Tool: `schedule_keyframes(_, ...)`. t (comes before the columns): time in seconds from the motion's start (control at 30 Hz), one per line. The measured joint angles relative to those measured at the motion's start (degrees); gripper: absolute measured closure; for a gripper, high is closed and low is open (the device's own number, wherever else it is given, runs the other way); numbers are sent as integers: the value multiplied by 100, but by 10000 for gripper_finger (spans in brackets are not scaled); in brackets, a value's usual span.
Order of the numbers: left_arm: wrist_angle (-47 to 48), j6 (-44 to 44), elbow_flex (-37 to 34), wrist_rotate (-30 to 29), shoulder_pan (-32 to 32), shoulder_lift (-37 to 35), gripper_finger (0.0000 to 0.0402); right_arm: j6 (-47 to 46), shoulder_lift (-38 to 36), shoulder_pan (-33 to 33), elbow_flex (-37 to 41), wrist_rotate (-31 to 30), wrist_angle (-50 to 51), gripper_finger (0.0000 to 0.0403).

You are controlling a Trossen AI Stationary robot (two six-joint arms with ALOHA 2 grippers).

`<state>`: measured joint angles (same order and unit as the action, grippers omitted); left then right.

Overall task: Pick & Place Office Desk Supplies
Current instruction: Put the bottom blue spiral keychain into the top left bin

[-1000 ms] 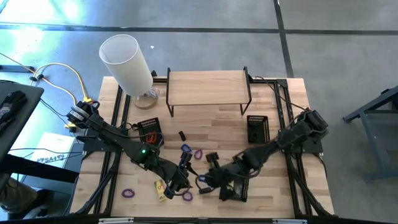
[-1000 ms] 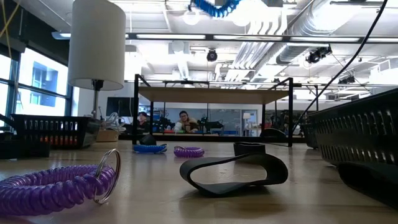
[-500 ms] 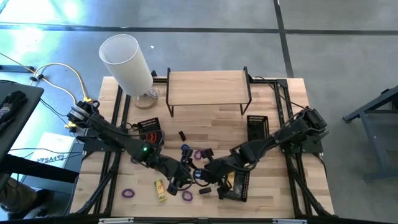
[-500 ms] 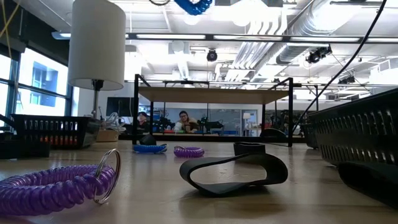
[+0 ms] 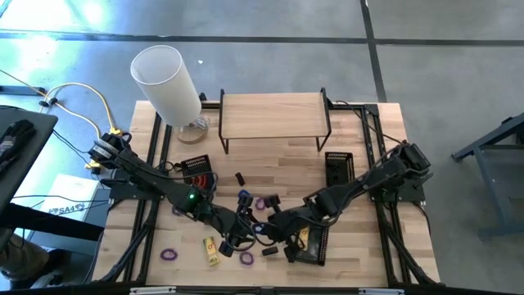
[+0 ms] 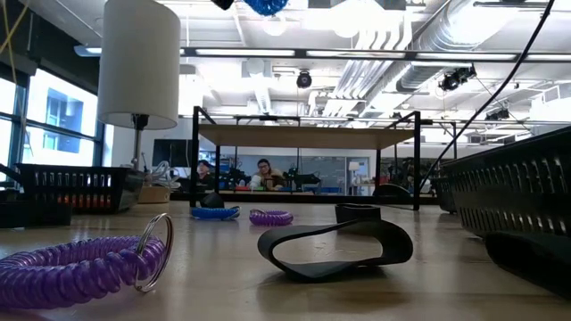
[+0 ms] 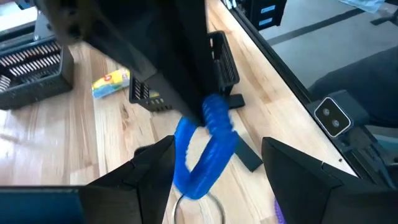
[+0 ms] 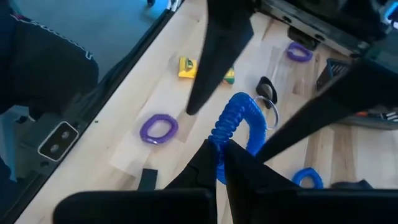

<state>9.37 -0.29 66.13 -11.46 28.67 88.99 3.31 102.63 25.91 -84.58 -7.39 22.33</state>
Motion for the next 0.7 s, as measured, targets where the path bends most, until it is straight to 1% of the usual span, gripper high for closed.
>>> schedule_keyframes(0.1, 1, 20, 0, -2, 1, 0, 180, 0, 0, 15, 0, 8, -8, 399)
schedule_keyframes(0.2, 1, 57, 0, -7, 2, 0, 209, 0, 0, 9, 0, 16, 13, 399)
schedule_keyframes(0.27, 1, 65, 0, -9, 2, 0, 238, 0, 0, 8, 0, 15, 13, 399)
schedule_keyframes(0.5, 1, 43, 0, -28, 2, 0, 358, -77, 0, 7, 0, 43, 24, 398)
schedule_keyframes(0.57, -3, -24, 0, -27, 2, 0, 382, -159, 0, 7, 0, 139, 38, 397)
schedule_keyframes(0.63, -12, -96, 0, -26, 2, 0, 387, -301, 0, 7, 0, 153, 13, 392)
schedule_keyframes(0.7, -18, -144, 0, -26, 2, 0, 383, -430, 0, 7, 0, 154, 11, 380)
